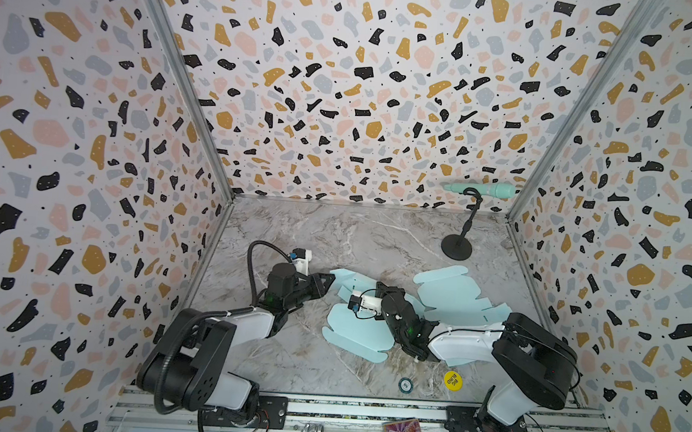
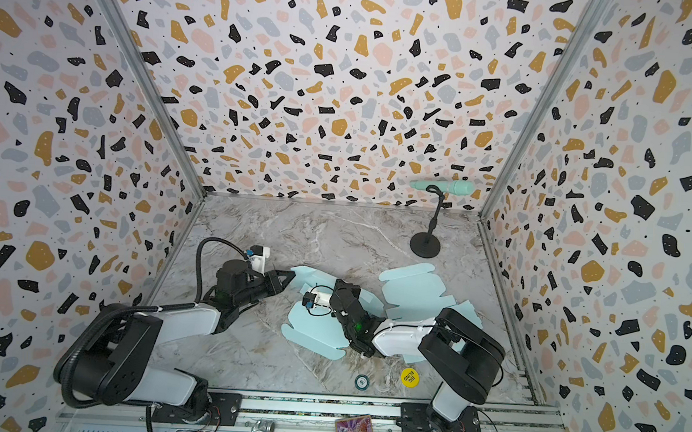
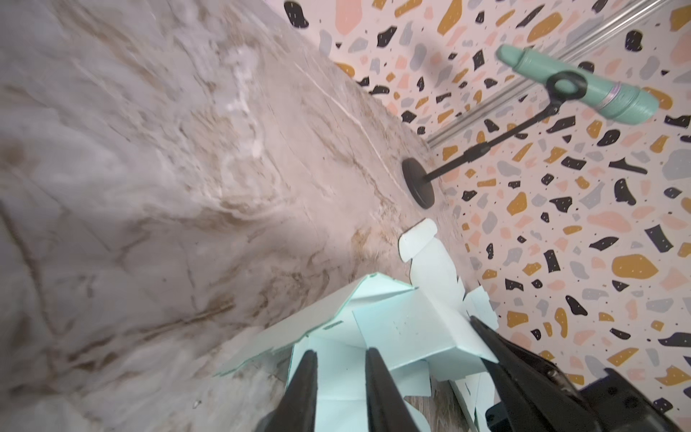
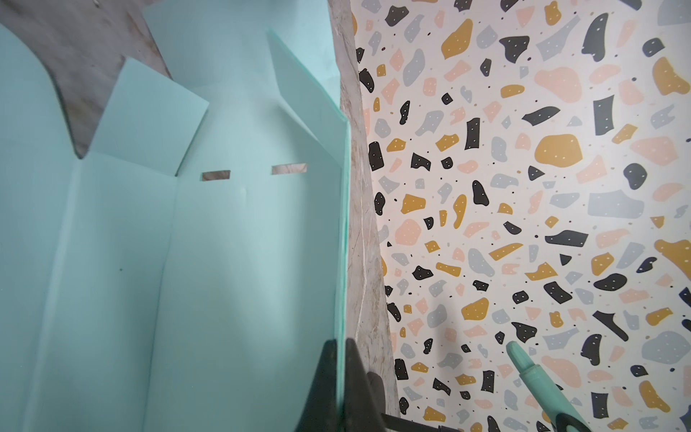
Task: Fold the paper box
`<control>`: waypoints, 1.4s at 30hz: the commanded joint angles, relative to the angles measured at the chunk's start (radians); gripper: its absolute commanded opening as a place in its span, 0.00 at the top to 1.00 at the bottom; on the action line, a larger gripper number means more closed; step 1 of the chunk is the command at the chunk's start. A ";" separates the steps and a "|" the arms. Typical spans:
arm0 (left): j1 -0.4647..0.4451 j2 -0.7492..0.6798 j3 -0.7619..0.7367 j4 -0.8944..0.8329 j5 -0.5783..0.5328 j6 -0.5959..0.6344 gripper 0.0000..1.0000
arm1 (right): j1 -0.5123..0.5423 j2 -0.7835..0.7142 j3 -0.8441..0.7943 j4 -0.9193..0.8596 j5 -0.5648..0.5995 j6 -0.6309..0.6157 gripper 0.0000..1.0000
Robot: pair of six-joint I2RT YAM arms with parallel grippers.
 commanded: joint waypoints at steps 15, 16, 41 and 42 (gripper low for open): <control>0.107 0.342 0.371 -0.284 -0.048 0.195 0.77 | 0.002 0.004 0.007 0.038 -0.060 -0.135 1.00; 0.093 0.351 0.373 -0.297 -0.058 0.204 0.77 | 0.000 0.009 0.009 0.046 -0.059 -0.144 1.00; -0.104 0.148 0.050 -0.080 0.015 0.151 0.73 | -0.013 0.061 0.029 0.086 -0.086 -0.198 1.00; -0.105 0.144 0.040 -0.070 0.016 0.151 0.72 | -0.013 0.062 0.023 0.101 -0.082 -0.208 1.00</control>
